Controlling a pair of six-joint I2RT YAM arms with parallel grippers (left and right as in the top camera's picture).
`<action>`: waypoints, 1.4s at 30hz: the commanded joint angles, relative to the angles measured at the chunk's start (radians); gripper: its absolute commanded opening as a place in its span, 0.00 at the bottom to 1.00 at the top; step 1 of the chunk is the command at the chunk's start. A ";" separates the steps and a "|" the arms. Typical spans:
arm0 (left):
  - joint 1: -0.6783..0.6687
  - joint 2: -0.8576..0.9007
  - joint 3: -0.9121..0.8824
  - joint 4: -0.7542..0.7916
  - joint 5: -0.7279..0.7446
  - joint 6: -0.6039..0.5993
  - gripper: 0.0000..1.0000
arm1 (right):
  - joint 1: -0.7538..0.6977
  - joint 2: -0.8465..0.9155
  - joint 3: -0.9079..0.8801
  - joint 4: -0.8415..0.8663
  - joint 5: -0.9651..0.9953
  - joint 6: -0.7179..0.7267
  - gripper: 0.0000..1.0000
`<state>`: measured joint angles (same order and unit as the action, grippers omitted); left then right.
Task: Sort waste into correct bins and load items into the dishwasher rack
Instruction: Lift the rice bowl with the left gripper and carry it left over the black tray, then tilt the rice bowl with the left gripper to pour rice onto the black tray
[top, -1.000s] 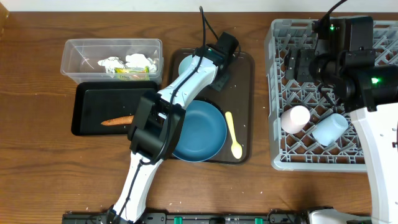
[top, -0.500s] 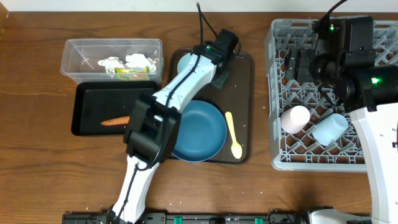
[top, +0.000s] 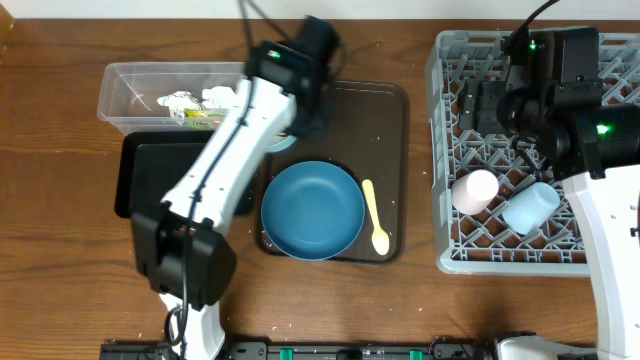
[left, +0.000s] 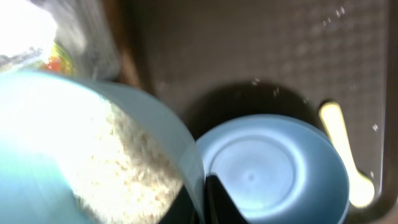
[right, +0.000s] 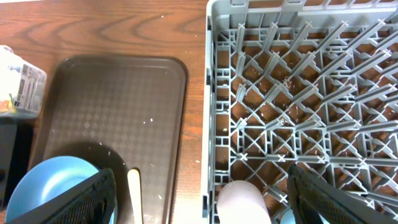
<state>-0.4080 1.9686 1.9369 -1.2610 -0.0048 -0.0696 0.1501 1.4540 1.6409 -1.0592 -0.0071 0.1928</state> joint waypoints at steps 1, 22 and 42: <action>0.093 -0.007 -0.003 -0.050 0.089 -0.022 0.06 | 0.005 0.005 -0.001 -0.006 0.007 -0.015 0.86; 0.467 -0.007 -0.117 -0.111 0.593 0.220 0.06 | 0.005 0.005 -0.001 -0.011 0.007 -0.019 0.86; 0.744 -0.009 -0.392 -0.014 1.102 0.441 0.06 | 0.005 0.005 -0.001 -0.011 0.006 -0.018 0.85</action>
<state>0.3023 1.9690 1.5730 -1.2816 0.9562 0.3099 0.1501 1.4551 1.6405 -1.0691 -0.0074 0.1890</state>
